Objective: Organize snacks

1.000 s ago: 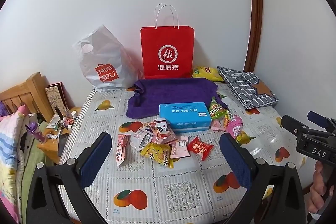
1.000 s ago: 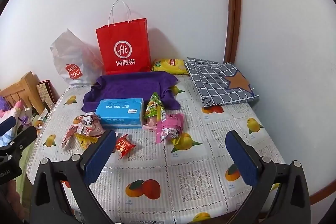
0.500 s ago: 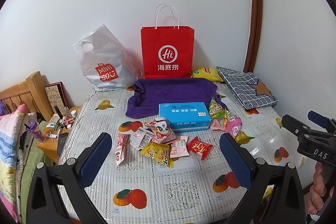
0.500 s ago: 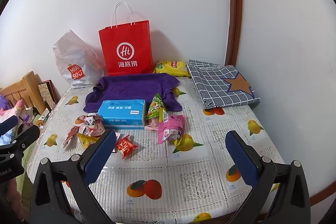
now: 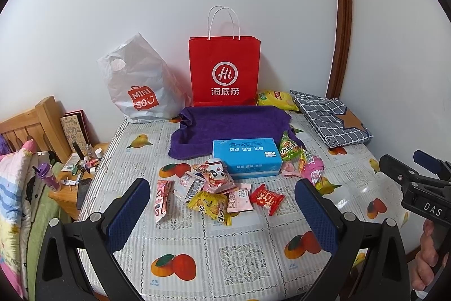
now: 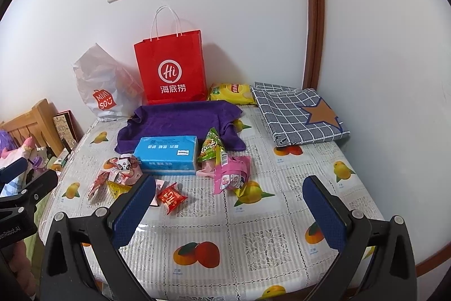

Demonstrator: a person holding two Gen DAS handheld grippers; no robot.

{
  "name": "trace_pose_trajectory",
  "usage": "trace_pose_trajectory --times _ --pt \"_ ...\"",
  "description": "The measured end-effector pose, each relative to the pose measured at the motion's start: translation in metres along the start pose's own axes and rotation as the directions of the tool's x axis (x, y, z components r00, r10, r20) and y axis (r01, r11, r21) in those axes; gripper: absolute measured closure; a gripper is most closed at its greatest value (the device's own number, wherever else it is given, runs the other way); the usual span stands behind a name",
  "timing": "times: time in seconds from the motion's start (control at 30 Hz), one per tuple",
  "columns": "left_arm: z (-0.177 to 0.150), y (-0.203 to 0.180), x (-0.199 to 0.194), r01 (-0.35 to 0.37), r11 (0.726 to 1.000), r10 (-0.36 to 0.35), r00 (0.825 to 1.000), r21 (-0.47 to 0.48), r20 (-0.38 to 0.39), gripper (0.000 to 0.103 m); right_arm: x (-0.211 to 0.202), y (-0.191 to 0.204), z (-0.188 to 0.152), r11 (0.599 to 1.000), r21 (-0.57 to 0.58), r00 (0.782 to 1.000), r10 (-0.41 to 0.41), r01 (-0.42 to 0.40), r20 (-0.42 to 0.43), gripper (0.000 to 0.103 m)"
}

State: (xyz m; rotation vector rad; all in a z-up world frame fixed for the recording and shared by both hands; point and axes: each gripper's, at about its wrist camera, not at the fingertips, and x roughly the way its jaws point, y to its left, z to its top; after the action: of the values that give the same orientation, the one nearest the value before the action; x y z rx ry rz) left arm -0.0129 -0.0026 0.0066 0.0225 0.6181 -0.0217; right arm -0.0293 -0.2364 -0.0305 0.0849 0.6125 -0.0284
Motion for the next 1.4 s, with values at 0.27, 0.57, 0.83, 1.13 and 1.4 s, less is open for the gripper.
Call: trace_pose_trajectory --times 0.27,0.57,0.83,1.13,1.4 --pt "-0.0007 -0.0015 -0.0009 0.000 1.000 0.000 1.000 -0.001 0.001 0.000 -0.0015 0.0006 -0.0002 1.000 -0.001 1.000 0.007 -0.007 0.003 0.000" --pt "-0.0006 -0.0026 -0.0008 0.001 1.000 -0.001 1.000 -0.003 -0.001 0.000 -0.0014 0.0013 -0.0009 1.000 -0.002 1.000 0.010 -0.010 0.002 0.000" --pt "-0.0003 -0.0035 -0.0014 -0.002 1.000 0.002 1.000 -0.003 -0.002 0.000 -0.0017 0.0025 -0.0019 1.000 -0.003 1.000 0.013 -0.013 0.001 0.000" --pt "-0.0005 -0.0031 -0.0008 -0.001 1.000 0.001 1.000 -0.005 -0.003 0.000 -0.0045 0.0043 -0.0022 1.000 -0.003 1.000 0.017 -0.017 0.009 0.000" --pt "0.0017 -0.0039 -0.0006 -0.001 1.000 0.001 1.000 0.001 0.001 0.000 -0.0050 0.0041 -0.0028 1.000 -0.006 1.000 0.016 -0.016 0.011 0.000"
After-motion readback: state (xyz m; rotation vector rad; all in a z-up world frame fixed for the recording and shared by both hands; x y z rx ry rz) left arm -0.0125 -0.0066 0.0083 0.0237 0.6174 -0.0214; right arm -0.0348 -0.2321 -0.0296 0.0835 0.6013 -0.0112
